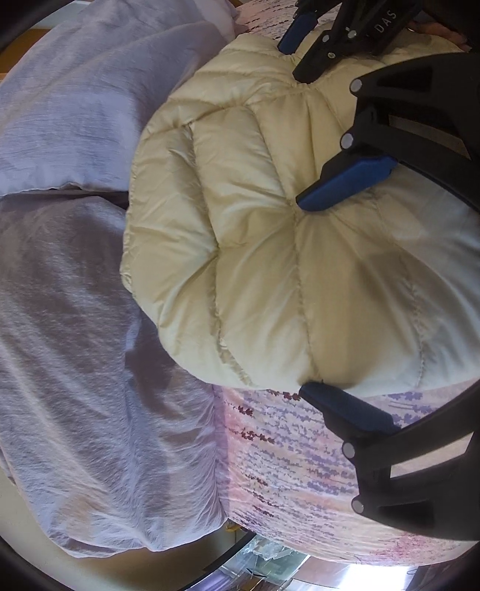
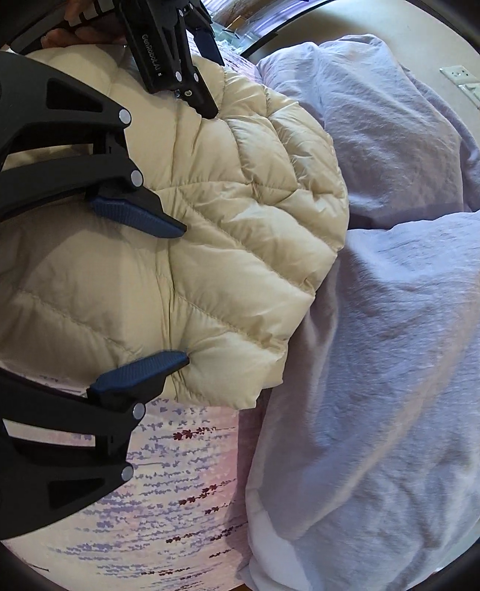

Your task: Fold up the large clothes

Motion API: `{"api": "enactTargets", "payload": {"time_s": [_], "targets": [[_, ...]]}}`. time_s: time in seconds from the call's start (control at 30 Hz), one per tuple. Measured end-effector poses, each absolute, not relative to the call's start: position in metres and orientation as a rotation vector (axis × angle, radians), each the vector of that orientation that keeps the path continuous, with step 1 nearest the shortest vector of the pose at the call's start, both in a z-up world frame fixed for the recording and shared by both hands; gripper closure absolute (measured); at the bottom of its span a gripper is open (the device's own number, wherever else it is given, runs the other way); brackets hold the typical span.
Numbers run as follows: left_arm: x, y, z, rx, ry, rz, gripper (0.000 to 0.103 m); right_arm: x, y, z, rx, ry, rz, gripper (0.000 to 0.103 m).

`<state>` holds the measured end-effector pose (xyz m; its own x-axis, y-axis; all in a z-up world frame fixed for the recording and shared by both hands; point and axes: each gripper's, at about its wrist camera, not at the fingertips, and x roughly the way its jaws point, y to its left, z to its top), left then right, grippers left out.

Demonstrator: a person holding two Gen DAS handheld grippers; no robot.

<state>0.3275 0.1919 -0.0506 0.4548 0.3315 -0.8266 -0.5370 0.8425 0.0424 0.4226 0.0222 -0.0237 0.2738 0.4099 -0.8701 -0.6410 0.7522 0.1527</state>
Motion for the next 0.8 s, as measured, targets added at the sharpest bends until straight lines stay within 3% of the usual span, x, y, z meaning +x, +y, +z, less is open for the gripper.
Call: {"api": "enactTargets", "payload": {"time_s": [0.47,0.8], "targets": [[0.331,0.194,-0.067,-0.269,0.960,0.535,0.002,0.425,0.020,-0.047,-0.180,1.069,0.706,0.026],[0.334,0.202,-0.073,-0.283,0.945,0.532,0.002,0.425,0.023,-0.065,-0.149,1.068,0.716,0.026]]}}
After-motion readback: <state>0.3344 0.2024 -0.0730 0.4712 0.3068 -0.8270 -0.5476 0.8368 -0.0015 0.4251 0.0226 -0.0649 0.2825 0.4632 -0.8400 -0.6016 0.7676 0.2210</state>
